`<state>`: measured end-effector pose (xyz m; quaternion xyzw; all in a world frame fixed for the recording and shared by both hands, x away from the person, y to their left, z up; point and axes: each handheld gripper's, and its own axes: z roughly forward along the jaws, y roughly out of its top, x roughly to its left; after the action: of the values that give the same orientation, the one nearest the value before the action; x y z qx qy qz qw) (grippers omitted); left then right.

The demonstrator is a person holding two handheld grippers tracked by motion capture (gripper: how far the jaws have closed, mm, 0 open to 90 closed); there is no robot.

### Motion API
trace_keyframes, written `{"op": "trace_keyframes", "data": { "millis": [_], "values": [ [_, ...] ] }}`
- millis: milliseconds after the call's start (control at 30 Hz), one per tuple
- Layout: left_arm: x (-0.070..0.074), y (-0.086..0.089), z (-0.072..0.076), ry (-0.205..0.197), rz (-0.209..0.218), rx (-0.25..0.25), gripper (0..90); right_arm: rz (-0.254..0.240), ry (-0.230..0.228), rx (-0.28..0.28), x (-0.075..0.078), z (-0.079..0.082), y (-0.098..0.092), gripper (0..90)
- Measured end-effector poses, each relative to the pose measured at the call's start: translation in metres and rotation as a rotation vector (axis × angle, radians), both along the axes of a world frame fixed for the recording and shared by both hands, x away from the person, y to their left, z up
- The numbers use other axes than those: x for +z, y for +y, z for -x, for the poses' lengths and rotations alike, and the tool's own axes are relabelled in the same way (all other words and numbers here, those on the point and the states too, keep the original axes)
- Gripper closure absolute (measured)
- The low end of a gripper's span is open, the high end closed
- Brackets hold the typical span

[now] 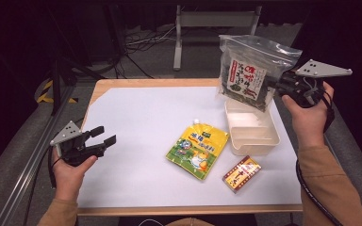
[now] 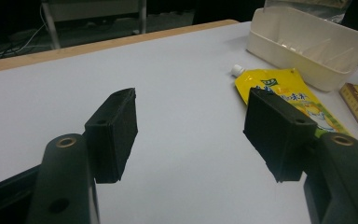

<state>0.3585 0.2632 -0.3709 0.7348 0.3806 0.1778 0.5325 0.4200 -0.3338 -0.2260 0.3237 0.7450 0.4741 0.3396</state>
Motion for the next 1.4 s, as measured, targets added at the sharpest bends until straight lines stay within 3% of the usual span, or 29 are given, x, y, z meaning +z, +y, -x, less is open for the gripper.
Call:
{"op": "trace_keyframes", "data": {
  "millis": [633,767,1233,1400],
  "values": [
    [0.0,0.0,0.0,0.01,-0.003,-0.003,35.1,0.012,0.088,-0.076,-0.028,-0.021,-0.022,82.4],
    [0.0,0.001,0.0,0.01,-0.003,0.0,35.0,-0.005,0.101,-0.081,-0.033,-0.025,-0.026,82.2],
    [-0.001,0.001,-0.001,0.012,-0.003,-0.002,34.7,0.012,0.158,-0.088,-0.059,-0.035,-0.028,79.5],
    [-0.001,0.0,-0.001,0.013,-0.008,-0.005,34.7,-0.004,0.176,-0.096,-0.067,-0.035,-0.032,78.9]
  ]
}}
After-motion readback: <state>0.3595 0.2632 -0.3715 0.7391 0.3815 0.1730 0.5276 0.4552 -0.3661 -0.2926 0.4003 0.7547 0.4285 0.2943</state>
